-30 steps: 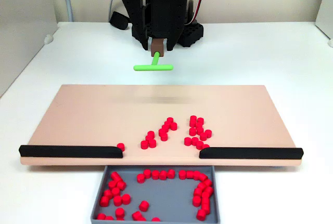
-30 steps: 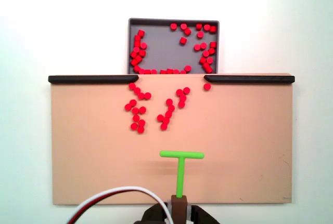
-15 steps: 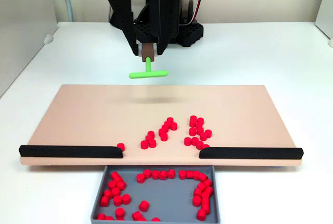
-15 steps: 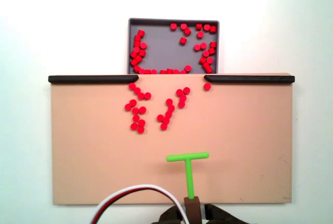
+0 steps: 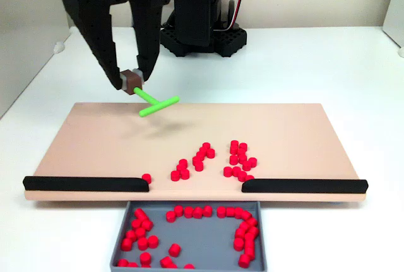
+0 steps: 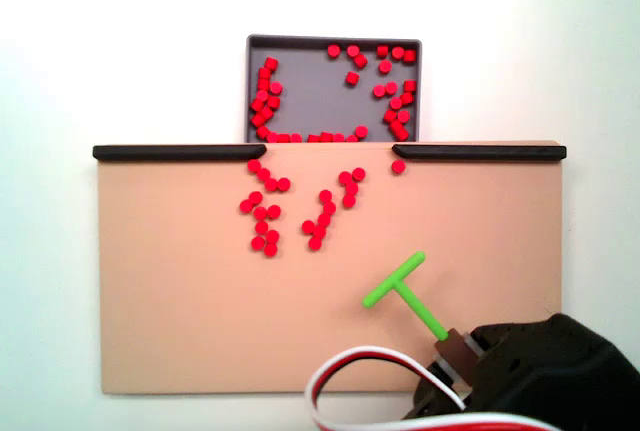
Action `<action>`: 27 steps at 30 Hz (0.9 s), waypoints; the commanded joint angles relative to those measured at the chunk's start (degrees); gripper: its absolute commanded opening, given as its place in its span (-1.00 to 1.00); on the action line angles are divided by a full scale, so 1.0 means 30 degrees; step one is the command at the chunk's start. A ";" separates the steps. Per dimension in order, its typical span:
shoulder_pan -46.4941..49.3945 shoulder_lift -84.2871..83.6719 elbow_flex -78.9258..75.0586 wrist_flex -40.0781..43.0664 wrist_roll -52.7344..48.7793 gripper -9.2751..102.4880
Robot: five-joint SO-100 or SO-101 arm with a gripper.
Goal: Gather the right side granules
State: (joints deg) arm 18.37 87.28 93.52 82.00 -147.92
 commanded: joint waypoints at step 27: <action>0.1670 -0.7529 -0.8613 0.0000 -1.6758 -0.84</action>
State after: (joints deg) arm 23.99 64.60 70.31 81.91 -184.22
